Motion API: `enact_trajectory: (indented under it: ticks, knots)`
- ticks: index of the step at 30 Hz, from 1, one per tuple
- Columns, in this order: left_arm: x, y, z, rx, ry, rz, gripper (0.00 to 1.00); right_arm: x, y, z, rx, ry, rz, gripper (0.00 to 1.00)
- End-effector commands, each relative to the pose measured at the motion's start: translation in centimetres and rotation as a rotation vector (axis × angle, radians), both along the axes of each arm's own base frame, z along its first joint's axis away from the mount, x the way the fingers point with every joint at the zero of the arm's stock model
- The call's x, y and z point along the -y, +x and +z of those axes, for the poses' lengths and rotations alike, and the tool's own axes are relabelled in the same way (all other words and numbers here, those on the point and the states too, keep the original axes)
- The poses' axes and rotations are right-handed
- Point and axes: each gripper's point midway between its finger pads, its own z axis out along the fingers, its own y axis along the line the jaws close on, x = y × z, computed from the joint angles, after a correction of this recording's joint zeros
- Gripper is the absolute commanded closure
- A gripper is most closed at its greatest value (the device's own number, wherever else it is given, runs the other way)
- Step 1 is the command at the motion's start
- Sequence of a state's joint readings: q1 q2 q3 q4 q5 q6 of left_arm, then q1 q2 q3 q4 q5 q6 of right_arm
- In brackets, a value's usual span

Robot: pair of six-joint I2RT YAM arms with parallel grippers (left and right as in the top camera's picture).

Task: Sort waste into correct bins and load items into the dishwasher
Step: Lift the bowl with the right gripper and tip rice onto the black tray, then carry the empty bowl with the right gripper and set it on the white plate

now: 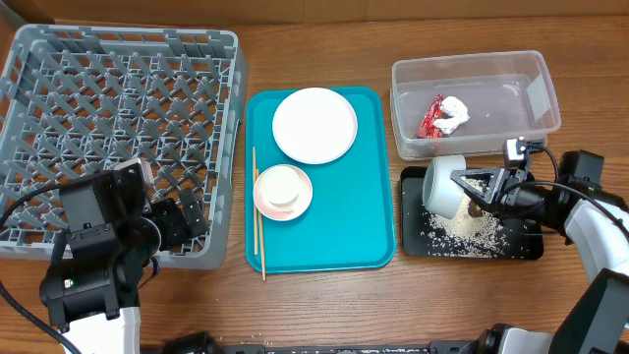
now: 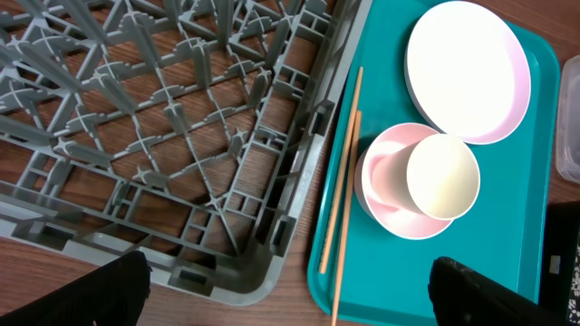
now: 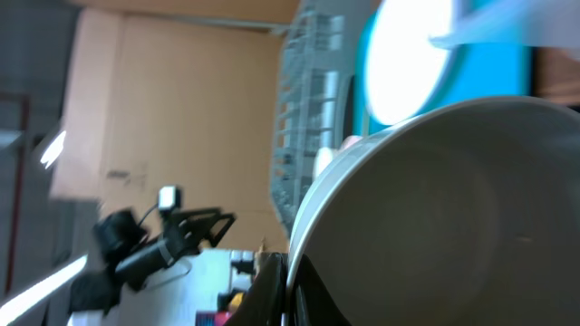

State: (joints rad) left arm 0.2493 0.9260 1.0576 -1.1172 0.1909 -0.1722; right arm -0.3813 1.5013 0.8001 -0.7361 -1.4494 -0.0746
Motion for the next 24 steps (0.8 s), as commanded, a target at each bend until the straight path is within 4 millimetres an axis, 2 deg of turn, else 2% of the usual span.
enact_trajectory:
  ticks: [1, 3, 6, 12, 15, 18, 21, 24]
  knots:
    - [0.0, 0.3, 0.9, 0.028, 0.013, -0.023, 0.0, -0.5, 0.0, 2.5, 0.174, 0.046, 0.044, 0.96]
    - [0.0, 0.3, 0.9, 0.027, 0.013, -0.023, 0.0, -0.3, 0.3, 0.7, 0.057, -0.016, 0.02, 0.96]
    - [0.0, 0.4, 0.9, 0.03, 0.013, -0.023, 0.0, 0.5, 0.6, -2.8, -0.165, -0.151, -0.05, 0.96]
    - [-0.1, 0.4, 0.9, 0.032, 0.014, -0.023, 0.0, -0.4, -0.8, -4.7, -0.159, -0.325, 0.03, 0.96]
    - [-0.1, 0.5, 1.0, 0.035, 0.015, -0.023, 0.0, -1.1, -1.2, -3.9, -0.124, -0.427, 0.113, 0.96]
    - [-0.1, 0.5, 1.0, 0.037, 0.015, -0.023, 0.0, -1.8, -1.0, -1.9, -0.069, -0.529, 0.191, 0.96]
    - [-0.1, 0.6, 1.1, 0.04, 0.016, -0.023, 0.0, -2.4, -0.1, 0.3, -0.01, -0.655, 0.233, 0.96]
    - [-0.1, 0.6, 1.1, 0.04, 0.016, -0.023, 0.0, -4.0, 1.3, 2.7, 0.096, -0.76, 0.268, 0.96]
